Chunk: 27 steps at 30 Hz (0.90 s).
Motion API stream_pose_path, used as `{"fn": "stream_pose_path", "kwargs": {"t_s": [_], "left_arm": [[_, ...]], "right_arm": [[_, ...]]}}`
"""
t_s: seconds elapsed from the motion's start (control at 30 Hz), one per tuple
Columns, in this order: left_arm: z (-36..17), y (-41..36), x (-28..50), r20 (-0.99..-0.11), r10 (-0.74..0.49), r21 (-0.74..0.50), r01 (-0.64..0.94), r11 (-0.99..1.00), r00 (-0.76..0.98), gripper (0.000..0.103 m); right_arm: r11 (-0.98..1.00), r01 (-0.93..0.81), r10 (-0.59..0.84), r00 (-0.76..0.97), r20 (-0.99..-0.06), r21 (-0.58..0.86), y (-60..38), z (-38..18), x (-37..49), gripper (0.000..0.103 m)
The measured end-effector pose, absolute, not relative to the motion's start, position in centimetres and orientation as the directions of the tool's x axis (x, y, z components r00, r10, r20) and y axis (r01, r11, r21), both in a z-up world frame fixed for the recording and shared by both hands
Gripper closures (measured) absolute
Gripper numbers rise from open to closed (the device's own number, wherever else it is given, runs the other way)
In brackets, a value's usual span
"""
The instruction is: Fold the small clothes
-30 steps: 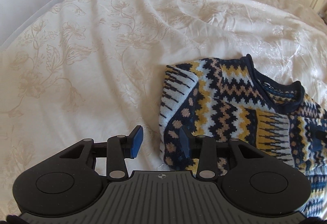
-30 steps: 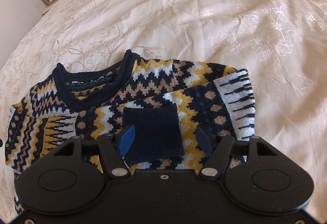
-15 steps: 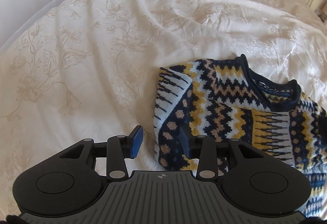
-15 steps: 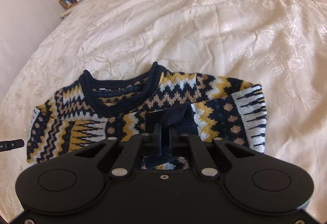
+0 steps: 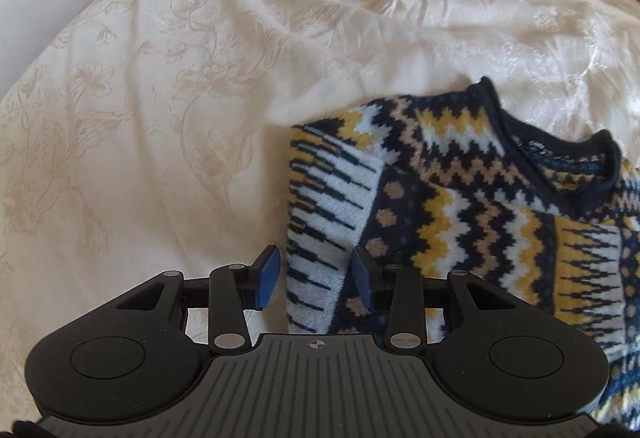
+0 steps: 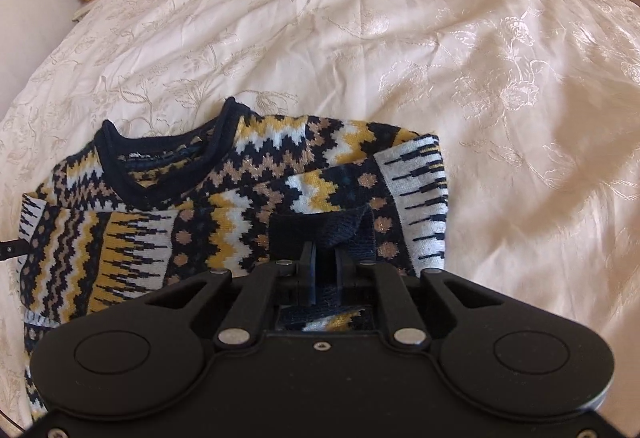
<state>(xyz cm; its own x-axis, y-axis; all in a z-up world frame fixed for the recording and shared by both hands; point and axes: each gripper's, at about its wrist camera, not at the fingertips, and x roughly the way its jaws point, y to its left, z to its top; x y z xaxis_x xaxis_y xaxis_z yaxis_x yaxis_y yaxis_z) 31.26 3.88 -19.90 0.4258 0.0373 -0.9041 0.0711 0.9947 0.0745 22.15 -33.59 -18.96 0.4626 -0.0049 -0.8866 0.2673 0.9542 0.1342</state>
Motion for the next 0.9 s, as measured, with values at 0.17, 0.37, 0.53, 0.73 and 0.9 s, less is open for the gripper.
{"fn": "stream_pose_path", "kwargs": {"t_s": [0.17, 0.37, 0.53, 0.73, 0.9], "left_arm": [[-21.2, 5.4, 31.5, -0.922, 0.023, 0.038, 0.032, 0.999, 0.386, 0.062], [-20.0, 5.3, 30.5, -0.915, 0.024, 0.05, 0.054, 0.997, 0.404, 0.062], [-18.5, 5.3, 28.2, -0.908, -0.015, 0.013, 0.066, 0.998, 0.419, 0.062], [-17.6, 5.4, 24.4, -0.904, -0.046, -0.004, 0.099, 0.995, 0.426, 0.062], [-17.3, 5.8, 21.5, -0.9, -0.058, -0.018, 0.096, 0.995, 0.432, 0.047]], "right_arm": [[0.95, 0.306, -0.078, 0.411, -0.908, 0.057, -34.1, -19.8, 21.7, 0.076], [0.932, 0.356, -0.102, 0.44, -0.892, 0.068, -34.7, -18.3, 20.4, 0.076], [0.932, 0.353, -0.096, 0.445, -0.89, 0.076, -34.3, -17.6, 19.2, 0.074], [0.93, 0.355, -0.075, 0.442, -0.894, 0.097, -32.8, -17.4, 17.0, 0.052], [0.93, 0.351, -0.058, 0.437, -0.898, 0.111, -30.9, -17.3, 14.7, 0.043]]}}
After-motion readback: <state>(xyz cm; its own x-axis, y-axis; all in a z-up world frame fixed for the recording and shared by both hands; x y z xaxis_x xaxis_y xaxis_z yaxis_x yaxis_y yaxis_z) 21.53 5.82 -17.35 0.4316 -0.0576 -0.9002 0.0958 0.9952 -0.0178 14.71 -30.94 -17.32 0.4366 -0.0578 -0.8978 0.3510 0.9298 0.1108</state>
